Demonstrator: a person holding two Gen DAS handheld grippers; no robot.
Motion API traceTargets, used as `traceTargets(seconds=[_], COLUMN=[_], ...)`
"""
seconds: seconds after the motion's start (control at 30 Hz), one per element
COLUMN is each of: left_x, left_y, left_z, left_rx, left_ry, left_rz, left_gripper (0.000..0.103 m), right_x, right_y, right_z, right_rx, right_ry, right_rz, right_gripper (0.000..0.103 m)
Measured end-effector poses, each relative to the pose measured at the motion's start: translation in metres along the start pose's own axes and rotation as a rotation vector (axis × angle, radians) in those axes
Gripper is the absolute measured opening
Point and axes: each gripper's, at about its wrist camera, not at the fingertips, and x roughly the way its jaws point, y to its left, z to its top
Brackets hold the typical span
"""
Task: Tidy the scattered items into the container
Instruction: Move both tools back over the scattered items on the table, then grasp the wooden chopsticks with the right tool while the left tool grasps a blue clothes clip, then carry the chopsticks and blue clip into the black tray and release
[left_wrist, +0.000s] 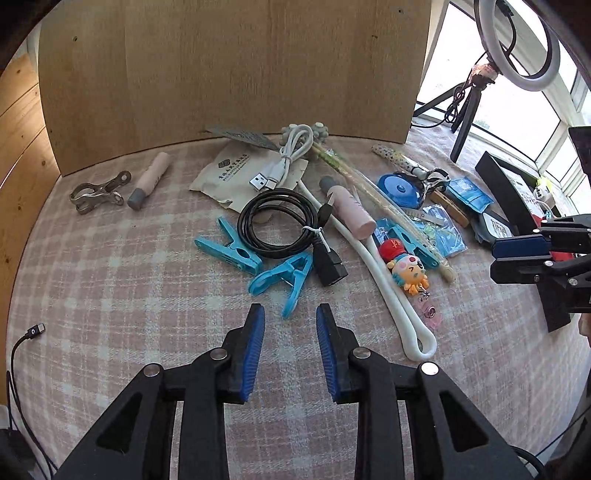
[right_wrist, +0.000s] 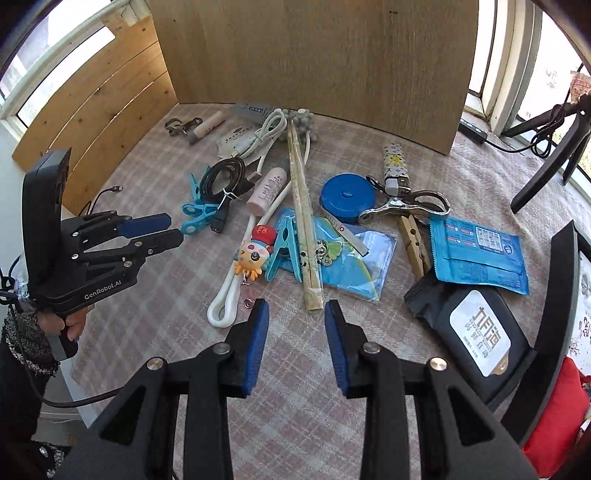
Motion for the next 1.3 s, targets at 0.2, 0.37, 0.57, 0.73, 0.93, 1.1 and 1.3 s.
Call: traceTargets(seconds=[0.2, 0.37, 0.57, 0.73, 0.93, 1.1, 1.3], left_x=[0.004, 0.01, 0.016, 0.02, 0.018, 0.006, -0.018], left_y=[0.003, 0.003, 0.008, 0.007, 0.003, 0.0, 0.0], left_z=[0.006, 0.007, 0.011, 0.01, 0.004, -0.004, -0.014], left_rx=[0.045, 0.071, 0.088, 0.09, 0.079, 0.048, -0.004], left_ry=[0.003, 0.007, 0.013, 0.032, 0.03, 0.009, -0.029], left_rz=[-0.011, -0.025, -0.031, -0.071, -0.093, -0.106, -0.099], left_gripper=[0.03, 0.035, 0.035, 0.025, 0.008, 0.004, 0.004], right_x=[0.018, 0.048, 0.076, 0.078, 0.063, 0.052, 0.033], right_y=[-0.011, -0.009, 0.0, -0.001, -0.014, -0.022, -0.024], right_z=[0.046, 0.083, 0.093, 0.09, 0.084, 0.075, 0.054], right_rx=[-0.011, -0.045, -0.085, -0.074, -0.006, 0.051, 0.11], right_ry=[0.019, 0.052, 0.086, 0.092, 0.061, 0.038, -0.001], right_rz=[0.013, 0.019, 0.026, 0.038, 0.075, 0.111, 0.147], right_gripper=[0.031, 0.031, 0.028, 0.011, 0.005, 0.005, 0.005])
